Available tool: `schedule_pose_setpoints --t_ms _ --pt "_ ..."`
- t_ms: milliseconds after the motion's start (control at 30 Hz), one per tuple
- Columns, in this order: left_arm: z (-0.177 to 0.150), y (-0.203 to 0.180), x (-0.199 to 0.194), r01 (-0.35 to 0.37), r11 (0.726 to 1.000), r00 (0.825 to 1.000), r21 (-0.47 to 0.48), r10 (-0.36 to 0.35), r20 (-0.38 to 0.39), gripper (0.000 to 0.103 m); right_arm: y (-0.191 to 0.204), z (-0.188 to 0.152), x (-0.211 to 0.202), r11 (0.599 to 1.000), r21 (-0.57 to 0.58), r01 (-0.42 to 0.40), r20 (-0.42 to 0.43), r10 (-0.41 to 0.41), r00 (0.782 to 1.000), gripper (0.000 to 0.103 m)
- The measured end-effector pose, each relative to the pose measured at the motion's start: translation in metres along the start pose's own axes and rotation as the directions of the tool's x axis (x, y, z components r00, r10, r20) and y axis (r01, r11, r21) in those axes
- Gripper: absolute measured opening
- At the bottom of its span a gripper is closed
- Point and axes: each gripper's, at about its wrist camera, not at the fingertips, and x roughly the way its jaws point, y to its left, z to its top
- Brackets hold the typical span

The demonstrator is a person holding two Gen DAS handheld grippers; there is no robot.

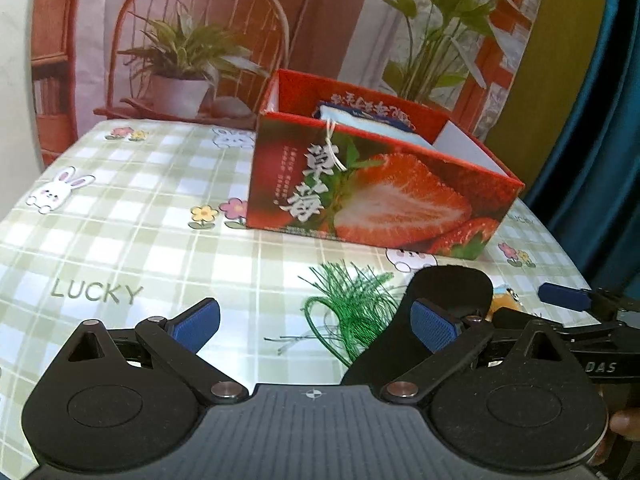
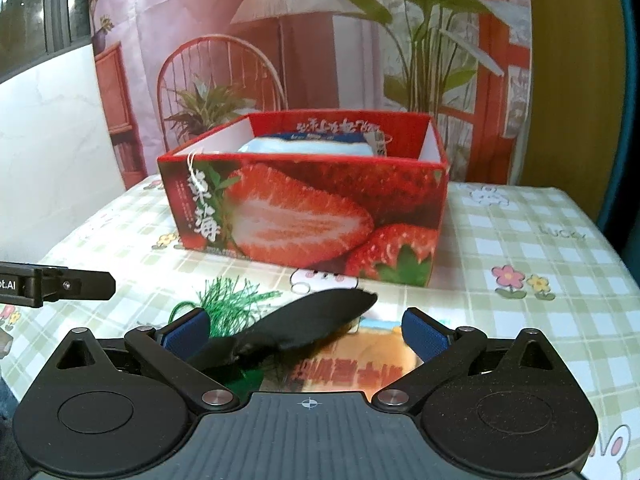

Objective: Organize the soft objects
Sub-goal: 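Move the left tool down to the black eye mask on the table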

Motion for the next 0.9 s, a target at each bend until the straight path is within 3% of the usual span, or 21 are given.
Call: schedule_pose_setpoints --t_ms 200,467,700,800,900 --pt "-0.007 -0.012 0.001 0.05 0.998 0.999 0.034 -0.05 -0.02 0.101 0.002 -0.005 0.006 1.0 -0.006 -0.011 -0.026 0.011 1.0 0.096" --pt "-0.01 -0.005 0.007 0.031 0.999 0.998 0.016 -0.031 -0.047 0.101 0.017 -0.011 0.012 0.994 -0.113 -0.008 -0.037 0.004 0.999 0.095" --pt "-0.01 -0.001 0.009 0.025 1.0 0.998 -0.008 -0.025 -0.059 0.101 0.032 -0.013 0.015 0.975 -0.22 -0.028 -0.074 0.012 0.997 0.073" --pt "-0.01 0.0 0.01 0.039 0.999 0.997 -0.023 -0.041 -0.066 0.098 0.034 -0.013 0.014 0.974 -0.221 -0.054 -0.09 0.034 0.995 0.062" --pt "-0.012 0.005 0.012 0.07 0.995 0.993 -0.068 -0.076 -0.086 0.096 0.035 -0.014 0.015 0.976 -0.208 -0.07 -0.103 0.049 0.993 0.059"
